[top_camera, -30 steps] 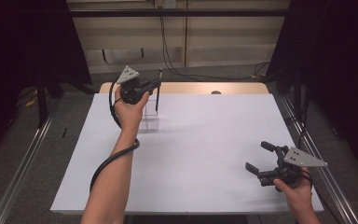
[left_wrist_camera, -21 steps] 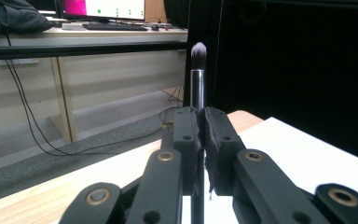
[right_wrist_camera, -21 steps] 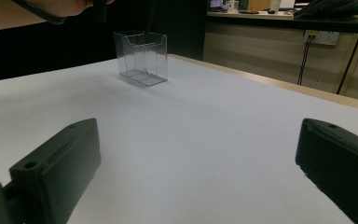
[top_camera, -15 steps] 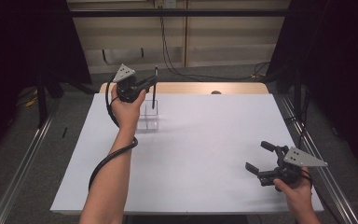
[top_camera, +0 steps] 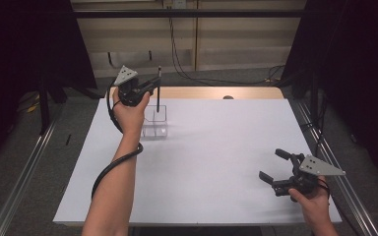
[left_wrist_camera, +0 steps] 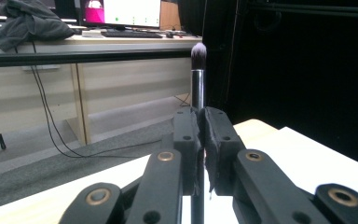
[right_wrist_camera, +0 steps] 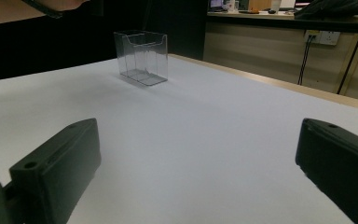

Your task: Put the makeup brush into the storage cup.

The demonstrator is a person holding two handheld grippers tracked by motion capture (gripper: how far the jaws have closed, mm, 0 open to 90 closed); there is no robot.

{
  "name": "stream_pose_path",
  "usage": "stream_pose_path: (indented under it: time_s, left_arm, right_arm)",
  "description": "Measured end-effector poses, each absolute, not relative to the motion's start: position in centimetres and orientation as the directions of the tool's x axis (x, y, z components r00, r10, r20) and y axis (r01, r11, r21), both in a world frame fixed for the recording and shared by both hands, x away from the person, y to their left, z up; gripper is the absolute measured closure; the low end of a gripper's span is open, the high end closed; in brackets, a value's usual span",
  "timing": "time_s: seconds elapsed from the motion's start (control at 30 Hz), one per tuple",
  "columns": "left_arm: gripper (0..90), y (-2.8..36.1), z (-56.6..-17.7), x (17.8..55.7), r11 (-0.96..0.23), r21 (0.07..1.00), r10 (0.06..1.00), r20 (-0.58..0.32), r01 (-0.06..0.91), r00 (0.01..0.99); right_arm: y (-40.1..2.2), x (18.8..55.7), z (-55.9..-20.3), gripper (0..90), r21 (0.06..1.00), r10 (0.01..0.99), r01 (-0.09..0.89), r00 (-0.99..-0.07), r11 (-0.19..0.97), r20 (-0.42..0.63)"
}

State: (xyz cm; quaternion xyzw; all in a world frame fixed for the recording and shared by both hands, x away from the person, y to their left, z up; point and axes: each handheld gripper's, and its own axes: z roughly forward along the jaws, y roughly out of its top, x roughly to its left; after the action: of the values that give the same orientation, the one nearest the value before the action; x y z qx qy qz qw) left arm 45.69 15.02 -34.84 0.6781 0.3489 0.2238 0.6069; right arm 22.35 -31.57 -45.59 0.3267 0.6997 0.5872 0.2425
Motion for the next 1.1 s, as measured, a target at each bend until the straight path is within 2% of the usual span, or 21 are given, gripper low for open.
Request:
stream_pose_path:
  time_s: [0.87,1.1]
  left_arm:
    - [83.9,17.1,-35.0,45.6,-0.025,0.982,0.797,-0.093,0.187,0.597]
    - [83.9,17.6,-35.5,45.6,-0.003,0.981,0.816,-0.109,0.193,0.568]
  right_arm:
    - [-31.5,22.3,-45.6,0.0,0.98,0.743,0.172,-0.668,0.097,0.044]
    - [-31.6,22.3,-45.6,0.0,0.981,0.744,0.169,-0.667,0.094,0.044]
